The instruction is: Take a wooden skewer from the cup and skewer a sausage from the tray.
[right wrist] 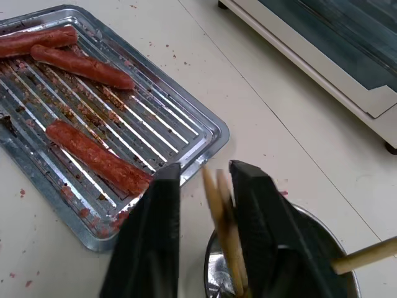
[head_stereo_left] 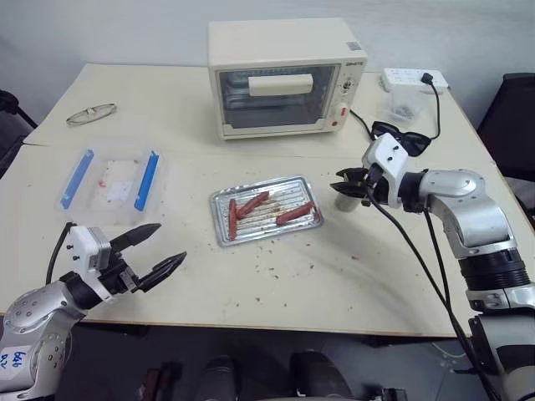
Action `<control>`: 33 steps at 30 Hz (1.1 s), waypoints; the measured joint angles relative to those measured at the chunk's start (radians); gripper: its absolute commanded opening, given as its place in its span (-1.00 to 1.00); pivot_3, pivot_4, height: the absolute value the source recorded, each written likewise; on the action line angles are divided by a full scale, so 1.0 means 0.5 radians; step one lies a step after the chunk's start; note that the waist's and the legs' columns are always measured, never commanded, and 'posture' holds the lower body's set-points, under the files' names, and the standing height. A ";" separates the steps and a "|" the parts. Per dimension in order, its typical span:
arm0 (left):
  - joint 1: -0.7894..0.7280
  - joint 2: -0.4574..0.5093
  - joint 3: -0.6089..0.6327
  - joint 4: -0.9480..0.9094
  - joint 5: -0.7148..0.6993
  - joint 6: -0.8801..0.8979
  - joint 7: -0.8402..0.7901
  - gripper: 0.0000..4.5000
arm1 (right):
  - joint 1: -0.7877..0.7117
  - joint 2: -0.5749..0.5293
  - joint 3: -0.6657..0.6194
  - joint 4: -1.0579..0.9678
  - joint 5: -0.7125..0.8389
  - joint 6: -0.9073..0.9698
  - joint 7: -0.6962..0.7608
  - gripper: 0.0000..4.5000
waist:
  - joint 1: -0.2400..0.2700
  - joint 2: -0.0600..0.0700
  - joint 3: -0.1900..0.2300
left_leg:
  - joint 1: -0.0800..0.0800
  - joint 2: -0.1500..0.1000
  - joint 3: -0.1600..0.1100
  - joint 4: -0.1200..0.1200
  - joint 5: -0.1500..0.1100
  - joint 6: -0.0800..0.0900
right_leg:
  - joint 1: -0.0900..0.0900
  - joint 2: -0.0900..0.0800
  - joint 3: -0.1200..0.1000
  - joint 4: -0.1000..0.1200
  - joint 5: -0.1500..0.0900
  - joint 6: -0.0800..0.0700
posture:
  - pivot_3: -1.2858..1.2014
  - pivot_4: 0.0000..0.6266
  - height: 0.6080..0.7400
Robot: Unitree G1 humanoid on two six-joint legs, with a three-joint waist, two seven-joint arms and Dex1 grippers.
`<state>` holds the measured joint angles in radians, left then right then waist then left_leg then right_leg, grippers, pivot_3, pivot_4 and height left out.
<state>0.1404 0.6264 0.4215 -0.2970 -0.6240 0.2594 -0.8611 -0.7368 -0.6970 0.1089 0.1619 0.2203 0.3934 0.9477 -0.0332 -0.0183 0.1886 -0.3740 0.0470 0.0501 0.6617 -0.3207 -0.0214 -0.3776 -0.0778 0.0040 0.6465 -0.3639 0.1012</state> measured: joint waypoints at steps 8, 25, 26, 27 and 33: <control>-0.048 -0.028 -0.025 0.009 0.010 -0.033 0.001 1.00 | -0.076 -0.034 -0.061 0.054 -0.012 -0.003 0.043 -0.97 | -0.004 0.000 0.000 | 0.000 0.000 0.001 0.000 0.000 0.000 | 0.000 0.000 0.000 0.000 0.000 0.000 | 0.03 -0.52 1.00; -0.069 -0.066 -0.075 0.049 0.033 -0.065 0.025 1.00 | -0.040 -0.041 -0.108 0.029 0.035 -0.142 0.214 -0.10 | -0.006 0.000 0.000 | 0.000 0.000 0.001 0.000 0.000 0.000 | 0.000 0.000 0.000 0.000 0.000 0.000 | 0.03 -0.52 1.00; -0.068 -0.066 -0.075 0.051 0.033 -0.065 0.025 1.00 | -0.028 -0.073 -0.115 0.001 0.052 -0.144 0.250 -0.10 | -0.005 0.000 0.000 | 0.000 0.000 0.001 0.000 0.000 0.000 | 0.000 0.000 0.000 0.000 0.000 0.000 | 0.03 -0.52 1.00; -0.068 -0.066 -0.075 0.052 0.033 -0.065 0.025 1.00 | -0.021 -0.104 -0.137 -0.024 0.064 -0.147 0.281 -0.10 | -0.003 0.000 0.000 | 0.000 0.000 0.001 0.000 0.000 0.000 | 0.000 0.000 0.000 -0.001 0.000 0.000 | 0.03 -0.52 1.00; -0.071 -0.065 -0.075 0.061 0.035 -0.065 0.024 1.00 | 0.052 -0.235 -0.163 -0.158 0.075 -0.107 0.384 -0.10 | -0.005 0.000 0.000 | 0.001 0.000 0.001 0.000 0.000 0.001 | 0.001 0.000 0.001 0.001 0.000 0.000 | 0.03 -0.52 1.00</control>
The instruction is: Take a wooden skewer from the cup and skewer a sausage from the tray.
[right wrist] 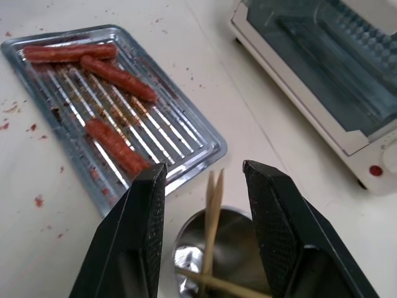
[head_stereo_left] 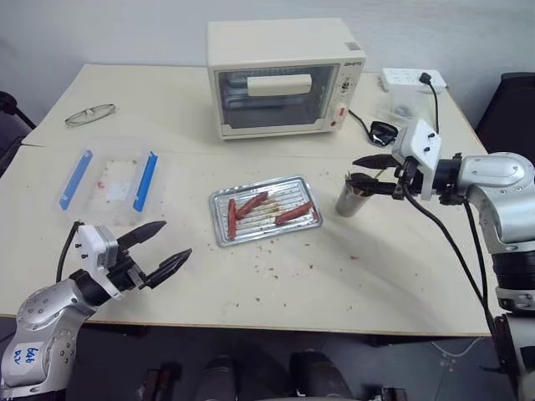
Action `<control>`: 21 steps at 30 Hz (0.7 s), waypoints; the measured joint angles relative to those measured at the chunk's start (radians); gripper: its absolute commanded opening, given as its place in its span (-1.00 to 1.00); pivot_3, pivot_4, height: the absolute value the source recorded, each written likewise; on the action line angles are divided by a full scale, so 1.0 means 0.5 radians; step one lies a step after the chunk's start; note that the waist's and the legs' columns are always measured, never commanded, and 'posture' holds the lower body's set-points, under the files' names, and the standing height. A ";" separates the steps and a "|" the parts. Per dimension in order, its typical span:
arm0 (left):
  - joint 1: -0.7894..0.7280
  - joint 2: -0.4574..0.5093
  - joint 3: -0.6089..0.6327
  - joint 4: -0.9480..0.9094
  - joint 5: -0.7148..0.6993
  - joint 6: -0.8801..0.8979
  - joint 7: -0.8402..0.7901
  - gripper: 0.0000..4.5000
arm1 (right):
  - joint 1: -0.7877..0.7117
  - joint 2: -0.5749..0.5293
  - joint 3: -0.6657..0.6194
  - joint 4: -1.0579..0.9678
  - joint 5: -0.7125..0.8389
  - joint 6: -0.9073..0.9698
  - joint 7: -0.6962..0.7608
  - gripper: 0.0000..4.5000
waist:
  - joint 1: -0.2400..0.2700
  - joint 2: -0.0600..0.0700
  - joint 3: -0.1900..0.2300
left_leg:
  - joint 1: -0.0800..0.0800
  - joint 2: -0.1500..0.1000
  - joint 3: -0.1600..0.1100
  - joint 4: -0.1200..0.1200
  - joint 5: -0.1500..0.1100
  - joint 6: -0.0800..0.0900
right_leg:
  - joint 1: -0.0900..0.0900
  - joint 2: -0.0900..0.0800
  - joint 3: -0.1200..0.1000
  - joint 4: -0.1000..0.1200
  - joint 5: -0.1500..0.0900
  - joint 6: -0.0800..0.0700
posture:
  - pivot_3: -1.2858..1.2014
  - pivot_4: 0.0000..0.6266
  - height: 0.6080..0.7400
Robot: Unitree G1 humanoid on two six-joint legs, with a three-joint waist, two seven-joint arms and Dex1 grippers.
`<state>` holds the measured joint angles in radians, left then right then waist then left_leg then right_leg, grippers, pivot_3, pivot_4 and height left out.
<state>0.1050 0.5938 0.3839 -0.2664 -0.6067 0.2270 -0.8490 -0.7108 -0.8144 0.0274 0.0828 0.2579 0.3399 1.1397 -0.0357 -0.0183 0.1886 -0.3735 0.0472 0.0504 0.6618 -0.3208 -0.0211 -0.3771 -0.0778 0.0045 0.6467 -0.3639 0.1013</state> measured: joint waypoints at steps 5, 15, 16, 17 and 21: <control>-0.024 0.000 -0.007 0.006 0.002 0.000 0.000 1.00 | 0.021 0.010 0.014 -0.002 -0.015 0.025 -0.023 -0.10 | -0.003 0.000 0.000 | 0.001 0.000 0.000 0.000 0.000 0.000 | 0.000 0.000 0.000 0.001 0.000 0.000 | 0.03 -0.52 1.00; -0.046 0.003 -0.019 0.009 0.003 0.001 0.000 1.00 | 0.019 0.055 0.090 0.029 -0.094 0.089 -0.084 -0.10 | 0.002 0.000 0.000 | 0.000 0.000 0.000 0.000 0.000 -0.001 | 0.000 0.000 0.000 -0.001 0.000 0.000 | 0.03 -0.52 1.00; -0.044 0.003 -0.019 0.009 0.003 0.001 0.000 1.00 | 0.019 0.064 0.090 0.029 -0.096 0.097 -0.089 -0.10 | 0.001 0.000 0.000 | 0.000 0.000 0.000 0.000 0.000 -0.001 | 0.000 0.000 0.000 -0.001 0.000 0.000 | 0.03 -0.52 1.00; -0.042 0.003 -0.020 0.009 0.003 0.001 0.001 1.00 | 0.019 0.076 0.090 0.029 -0.098 0.101 -0.093 -0.10 | -0.001 0.000 0.000 | 0.000 0.000 0.000 0.000 0.000 -0.001 | 0.000 0.000 0.000 0.000 0.000 0.000 | 0.03 -0.52 1.00; -0.040 0.003 -0.020 0.009 0.004 0.001 0.010 1.00 | 0.019 0.089 0.091 0.032 -0.107 0.101 -0.104 -0.10 | 0.002 0.000 0.000 | 0.000 0.000 0.000 0.000 0.000 -0.001 | 0.000 0.000 0.000 0.000 0.000 0.000 | 0.03 -0.52 1.00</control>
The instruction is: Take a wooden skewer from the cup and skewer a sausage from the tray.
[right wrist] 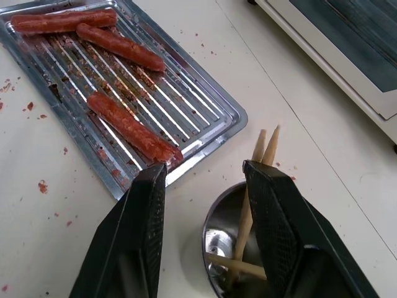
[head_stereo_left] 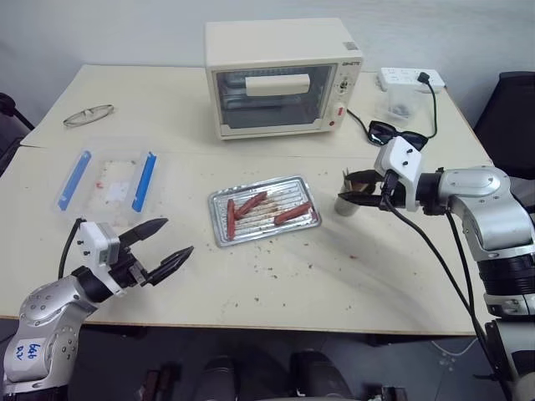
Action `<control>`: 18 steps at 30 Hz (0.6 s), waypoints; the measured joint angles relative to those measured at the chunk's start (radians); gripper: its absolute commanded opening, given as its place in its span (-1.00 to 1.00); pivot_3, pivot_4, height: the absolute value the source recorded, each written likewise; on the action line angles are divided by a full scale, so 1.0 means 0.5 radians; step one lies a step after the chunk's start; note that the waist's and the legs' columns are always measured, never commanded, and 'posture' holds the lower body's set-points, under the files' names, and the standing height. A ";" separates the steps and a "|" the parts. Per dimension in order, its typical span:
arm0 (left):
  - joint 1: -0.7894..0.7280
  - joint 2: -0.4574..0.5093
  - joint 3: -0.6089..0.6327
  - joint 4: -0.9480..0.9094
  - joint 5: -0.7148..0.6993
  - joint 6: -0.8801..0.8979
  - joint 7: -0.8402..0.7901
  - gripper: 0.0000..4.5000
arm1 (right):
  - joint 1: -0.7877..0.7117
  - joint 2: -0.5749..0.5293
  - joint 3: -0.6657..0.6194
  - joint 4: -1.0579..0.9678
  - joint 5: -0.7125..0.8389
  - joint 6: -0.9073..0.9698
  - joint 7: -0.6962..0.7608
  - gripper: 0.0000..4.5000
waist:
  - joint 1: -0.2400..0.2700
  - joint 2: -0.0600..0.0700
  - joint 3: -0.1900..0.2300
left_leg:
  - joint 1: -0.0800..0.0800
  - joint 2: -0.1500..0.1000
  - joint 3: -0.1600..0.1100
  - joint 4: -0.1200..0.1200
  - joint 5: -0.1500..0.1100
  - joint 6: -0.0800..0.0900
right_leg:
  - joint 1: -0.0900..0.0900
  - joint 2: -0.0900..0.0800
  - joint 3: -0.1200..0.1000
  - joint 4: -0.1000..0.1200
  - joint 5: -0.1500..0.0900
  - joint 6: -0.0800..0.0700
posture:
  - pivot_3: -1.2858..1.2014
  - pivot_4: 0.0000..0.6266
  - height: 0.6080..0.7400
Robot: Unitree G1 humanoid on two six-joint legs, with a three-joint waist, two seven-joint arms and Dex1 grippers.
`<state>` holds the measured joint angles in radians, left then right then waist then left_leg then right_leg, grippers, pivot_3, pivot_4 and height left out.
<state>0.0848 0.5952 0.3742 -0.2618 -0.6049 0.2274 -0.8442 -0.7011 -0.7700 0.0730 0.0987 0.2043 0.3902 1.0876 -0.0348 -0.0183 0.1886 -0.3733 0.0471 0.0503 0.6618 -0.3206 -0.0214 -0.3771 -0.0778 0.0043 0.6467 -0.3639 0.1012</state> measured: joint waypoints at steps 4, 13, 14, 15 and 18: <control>0.000 0.000 0.000 0.000 0.002 0.000 0.002 1.00 | -0.019 0.014 0.000 0.052 -0.044 -0.017 -0.047 -0.10 | -0.002 0.000 0.000 | 0.000 0.000 0.000 0.000 0.000 0.000 | 0.000 0.000 0.000 0.000 0.000 0.000 | 0.03 -0.52 1.00; 0.012 0.000 0.001 0.000 0.003 0.000 0.003 1.00 | -0.054 0.026 0.002 0.053 -0.083 -0.002 -0.082 -0.10 | -0.002 0.000 0.000 | 0.000 0.000 0.000 0.000 0.000 0.000 | 0.000 0.000 0.000 -0.001 0.000 0.000 | 0.03 -0.52 1.00; 0.012 0.000 0.002 0.000 0.003 -0.001 0.003 1.00 | -0.054 0.026 0.002 0.053 -0.083 0.006 -0.083 -0.10 | -0.002 0.000 0.000 | 0.000 0.000 0.000 0.000 0.000 0.000 | 0.000 0.000 0.000 0.000 0.000 0.000 | 0.03 -0.52 1.00; 0.012 0.000 0.002 0.000 0.003 -0.001 0.003 1.00 | -0.054 0.027 0.002 0.053 -0.083 0.006 -0.083 -0.10 | -0.002 0.000 0.000 | 0.000 0.000 0.000 0.000 0.000 0.000 | 0.000 0.000 0.000 0.000 0.000 0.000 | 0.03 -0.52 1.00; 0.012 0.000 0.002 0.000 0.004 -0.002 0.003 1.00 | -0.054 0.031 0.002 0.053 -0.083 0.005 -0.090 -0.10 | -0.004 0.000 0.000 | 0.000 0.000 0.000 0.000 0.000 0.000 | 0.000 0.000 0.000 0.000 0.000 0.000 | 0.03 -0.52 1.00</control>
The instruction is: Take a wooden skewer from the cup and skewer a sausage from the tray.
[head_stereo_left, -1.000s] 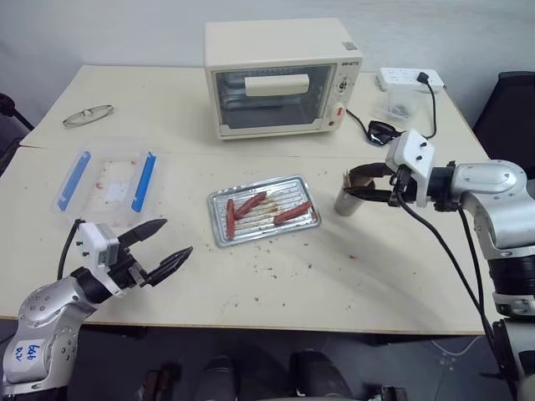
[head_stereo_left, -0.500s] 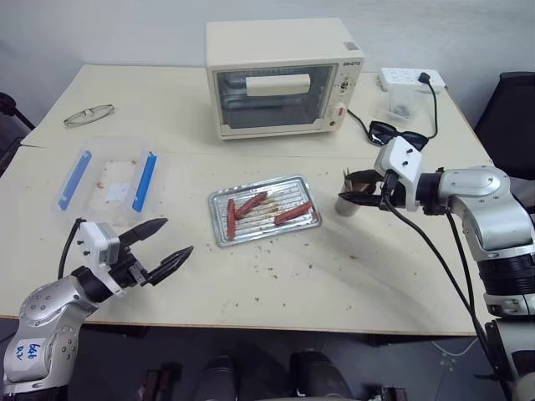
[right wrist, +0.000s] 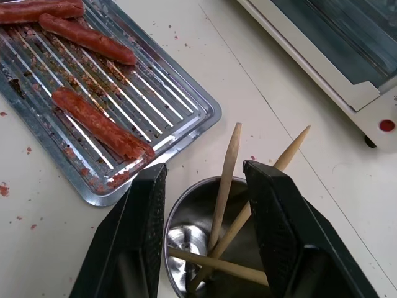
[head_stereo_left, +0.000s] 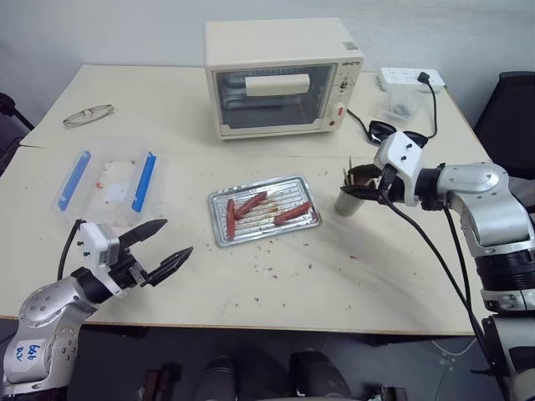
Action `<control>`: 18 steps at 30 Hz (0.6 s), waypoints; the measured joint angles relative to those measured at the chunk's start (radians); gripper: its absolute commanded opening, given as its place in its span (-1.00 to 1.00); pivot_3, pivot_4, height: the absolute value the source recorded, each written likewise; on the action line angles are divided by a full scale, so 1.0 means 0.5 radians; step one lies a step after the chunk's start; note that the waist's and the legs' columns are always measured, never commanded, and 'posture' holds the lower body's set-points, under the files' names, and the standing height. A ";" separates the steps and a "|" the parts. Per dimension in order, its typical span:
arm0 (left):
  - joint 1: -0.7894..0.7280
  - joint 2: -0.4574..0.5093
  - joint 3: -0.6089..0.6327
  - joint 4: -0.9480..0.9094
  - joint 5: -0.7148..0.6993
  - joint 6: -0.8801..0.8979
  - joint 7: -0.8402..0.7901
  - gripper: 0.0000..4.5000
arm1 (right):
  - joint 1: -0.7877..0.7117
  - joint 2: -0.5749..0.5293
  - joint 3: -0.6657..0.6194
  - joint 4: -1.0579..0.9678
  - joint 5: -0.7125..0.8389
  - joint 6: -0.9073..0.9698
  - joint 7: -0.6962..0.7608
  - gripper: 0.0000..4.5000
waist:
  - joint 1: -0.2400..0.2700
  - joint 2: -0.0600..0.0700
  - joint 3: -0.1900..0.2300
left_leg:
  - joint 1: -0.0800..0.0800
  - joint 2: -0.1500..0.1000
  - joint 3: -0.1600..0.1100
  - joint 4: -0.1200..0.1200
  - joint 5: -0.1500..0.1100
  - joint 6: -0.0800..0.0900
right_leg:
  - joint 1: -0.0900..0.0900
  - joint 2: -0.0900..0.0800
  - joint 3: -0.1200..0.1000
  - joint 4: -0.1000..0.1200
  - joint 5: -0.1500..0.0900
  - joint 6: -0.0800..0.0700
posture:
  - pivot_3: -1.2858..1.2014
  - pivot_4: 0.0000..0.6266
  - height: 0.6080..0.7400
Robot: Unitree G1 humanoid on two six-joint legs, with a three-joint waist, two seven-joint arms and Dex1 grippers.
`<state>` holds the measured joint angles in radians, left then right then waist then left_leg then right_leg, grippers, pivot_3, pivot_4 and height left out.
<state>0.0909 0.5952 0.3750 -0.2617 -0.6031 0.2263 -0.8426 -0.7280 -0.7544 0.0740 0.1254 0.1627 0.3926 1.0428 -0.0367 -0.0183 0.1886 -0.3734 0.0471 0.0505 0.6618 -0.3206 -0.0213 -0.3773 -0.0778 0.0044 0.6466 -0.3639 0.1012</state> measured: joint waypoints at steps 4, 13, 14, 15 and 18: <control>0.000 0.000 0.000 0.000 0.001 -0.006 0.000 1.00 | 0.000 0.036 0.008 0.022 -0.012 -0.013 -0.011 -0.10 | -0.001 0.000 0.000 | 0.000 0.000 0.000 0.000 0.000 0.000 | 0.000 0.000 0.000 0.000 0.000 0.000 | 0.03 -0.52 1.00; 0.002 0.000 0.000 0.009 0.001 -0.040 -0.008 1.00 | -0.027 0.096 0.006 0.138 -0.034 -0.135 -0.056 -0.98 | -0.003 0.000 0.000 | 0.000 0.000 0.001 0.000 0.000 0.000 | 0.000 0.000 0.000 0.000 0.000 0.000 | 0.03 -0.52 1.00; 0.002 0.000 0.000 0.009 0.001 -0.042 -0.010 1.00 | -0.037 0.096 0.006 0.138 -0.034 -0.135 -0.053 -0.98 | -0.004 0.000 0.000 | 0.001 0.000 0.001 0.000 0.000 0.000 | 0.000 0.000 0.000 0.001 0.000 0.000 | 0.03 -0.52 1.00; 0.003 0.000 0.000 0.009 0.001 -0.043 -0.013 1.00 | -0.039 0.096 0.006 0.139 -0.033 -0.135 -0.048 -0.98 | -0.003 0.000 0.000 | 0.000 0.000 0.000 0.000 0.000 0.000 | 0.000 0.000 0.000 0.000 0.000 0.000 | 0.03 -0.52 1.00; 0.004 0.000 0.003 0.019 0.001 -0.052 -0.022 1.00 | -0.039 0.096 0.005 0.149 -0.030 -0.128 -0.027 -0.98 | -0.001 0.000 0.000 | 0.000 0.000 0.000 0.000 0.000 0.000 | 0.000 0.000 0.000 0.000 0.000 0.000 | 0.03 -0.52 1.00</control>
<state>0.0929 0.5953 0.3763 -0.2523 -0.6026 0.2005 -0.8538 -0.7473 -0.7066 0.0767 0.2000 0.1476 0.3286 1.0294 -0.0372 -0.0183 0.1886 -0.3733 0.0471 0.0507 0.6619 -0.3206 -0.0214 -0.3772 -0.0777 0.0044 0.6468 -0.3639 0.1013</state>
